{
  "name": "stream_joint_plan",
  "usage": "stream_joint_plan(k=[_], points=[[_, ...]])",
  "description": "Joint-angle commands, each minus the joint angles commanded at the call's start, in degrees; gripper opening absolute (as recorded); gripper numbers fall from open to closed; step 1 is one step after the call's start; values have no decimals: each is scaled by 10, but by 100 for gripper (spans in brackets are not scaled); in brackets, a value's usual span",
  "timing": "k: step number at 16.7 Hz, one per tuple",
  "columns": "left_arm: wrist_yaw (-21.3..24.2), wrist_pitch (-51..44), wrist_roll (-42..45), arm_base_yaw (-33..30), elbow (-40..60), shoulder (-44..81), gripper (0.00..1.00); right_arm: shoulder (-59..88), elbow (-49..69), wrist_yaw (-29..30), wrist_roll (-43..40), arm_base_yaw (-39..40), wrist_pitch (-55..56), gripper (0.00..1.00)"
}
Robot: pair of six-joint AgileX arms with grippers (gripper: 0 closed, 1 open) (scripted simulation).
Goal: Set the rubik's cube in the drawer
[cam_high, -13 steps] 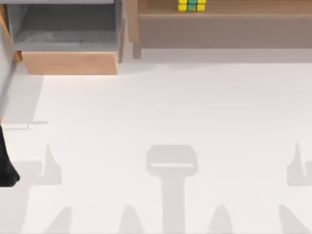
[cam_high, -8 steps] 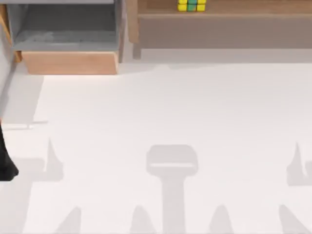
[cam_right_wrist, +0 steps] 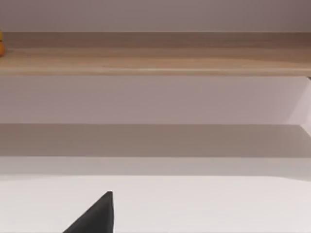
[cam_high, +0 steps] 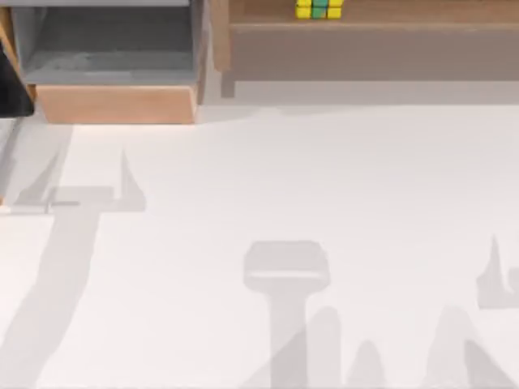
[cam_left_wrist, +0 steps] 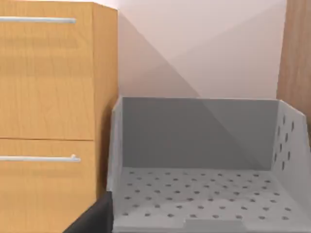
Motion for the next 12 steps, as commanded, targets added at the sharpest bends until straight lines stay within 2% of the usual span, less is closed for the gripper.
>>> stream_joint_plan(k=[7, 12], points=[[-141, 181, 11, -164, 321, 512, 100, 0, 0, 0, 0, 0, 0, 100], [-222, 265, 7, -255, 486, 803, 100, 0, 0, 0, 0, 0, 0, 100]])
